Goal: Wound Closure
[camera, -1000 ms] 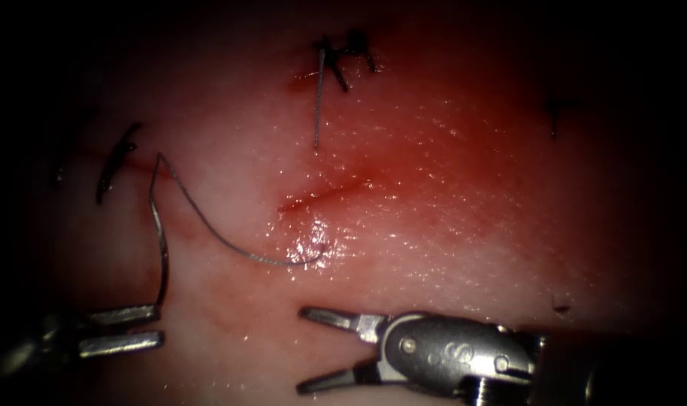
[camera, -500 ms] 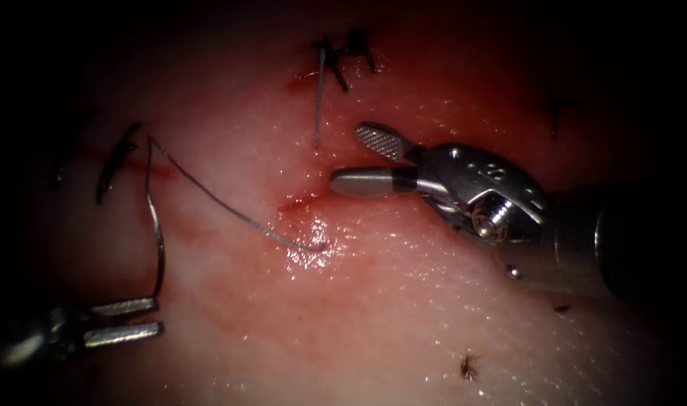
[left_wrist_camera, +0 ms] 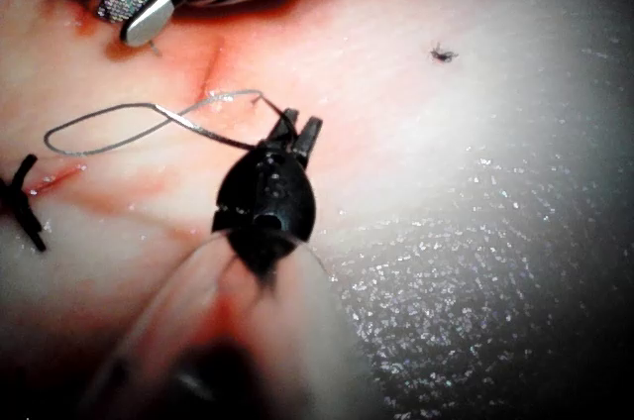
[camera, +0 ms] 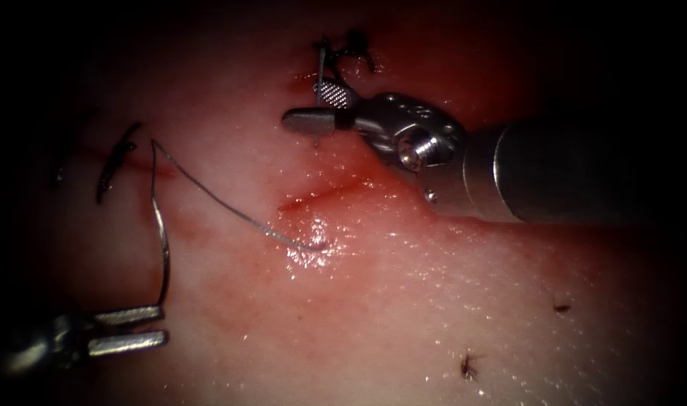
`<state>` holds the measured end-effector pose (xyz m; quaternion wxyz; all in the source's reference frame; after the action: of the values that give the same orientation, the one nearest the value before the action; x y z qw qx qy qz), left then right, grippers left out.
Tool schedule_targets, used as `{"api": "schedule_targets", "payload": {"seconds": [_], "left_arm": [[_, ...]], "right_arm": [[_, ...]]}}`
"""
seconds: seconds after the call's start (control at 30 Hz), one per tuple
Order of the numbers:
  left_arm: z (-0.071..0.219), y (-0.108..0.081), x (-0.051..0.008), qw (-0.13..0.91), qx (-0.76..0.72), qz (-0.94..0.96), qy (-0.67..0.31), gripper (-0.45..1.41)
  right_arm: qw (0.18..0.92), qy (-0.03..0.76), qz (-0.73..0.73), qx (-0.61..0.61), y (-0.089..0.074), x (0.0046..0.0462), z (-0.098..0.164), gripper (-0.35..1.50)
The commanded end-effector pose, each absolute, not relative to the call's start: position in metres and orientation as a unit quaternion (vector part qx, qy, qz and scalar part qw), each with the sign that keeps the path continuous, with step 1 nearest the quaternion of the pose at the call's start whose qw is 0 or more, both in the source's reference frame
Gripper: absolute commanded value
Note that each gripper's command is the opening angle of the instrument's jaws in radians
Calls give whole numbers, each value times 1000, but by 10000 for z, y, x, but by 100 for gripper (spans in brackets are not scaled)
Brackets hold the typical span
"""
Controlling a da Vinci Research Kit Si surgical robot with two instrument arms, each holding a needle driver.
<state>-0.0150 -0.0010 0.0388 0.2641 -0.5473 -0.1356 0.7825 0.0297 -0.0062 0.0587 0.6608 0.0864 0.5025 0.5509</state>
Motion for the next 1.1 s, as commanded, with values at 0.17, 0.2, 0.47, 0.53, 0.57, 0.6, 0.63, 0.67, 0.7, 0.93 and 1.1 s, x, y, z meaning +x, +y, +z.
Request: {"api": "schedule_targets", "payload": {"seconds": [0.17,0.2,0.47,0.53,0.57,0.6,0.63,0.67,0.7,0.93,1.1], "left_arm": [[396,-15,-157,260,-549,782,-136,-45],[397,-15,-157,260,-550,782,-136,-45],[402,-16,-159,257,-547,785,-136,-45],[402,-16,-158,257,-547,785,-136,-45],[401,-16,-158,256,-546,785,-137,-45],[402,-17,-158,256,-546,785,-137,-45],[402,-17,-158,256,-545,786,-137,-45],[402,-18,-158,254,-544,788,-138,-45],[402,-19,-159,254,-543,789,-138,-45],[404,-29,-156,325,-492,796,-134,118],[398,-34,-118,347,-470,800,-135,133]], "right_arm": [[675,541,498,63,-82,301,570,-35],[675,544,495,60,-82,300,566,-35],[664,561,492,50,-69,294,540,-35],[663,562,492,50,-67,293,535,-35],[661,565,491,48,-66,293,532,-35],[660,566,491,48,-66,293,531,-35],[660,568,491,47,-66,293,528,-35],[659,567,491,48,-65,294,526,-35],[659,568,491,49,-65,294,526,-35],[656,574,487,46,-72,291,529,68],[658,579,479,50,-80,277,531,9]]}}
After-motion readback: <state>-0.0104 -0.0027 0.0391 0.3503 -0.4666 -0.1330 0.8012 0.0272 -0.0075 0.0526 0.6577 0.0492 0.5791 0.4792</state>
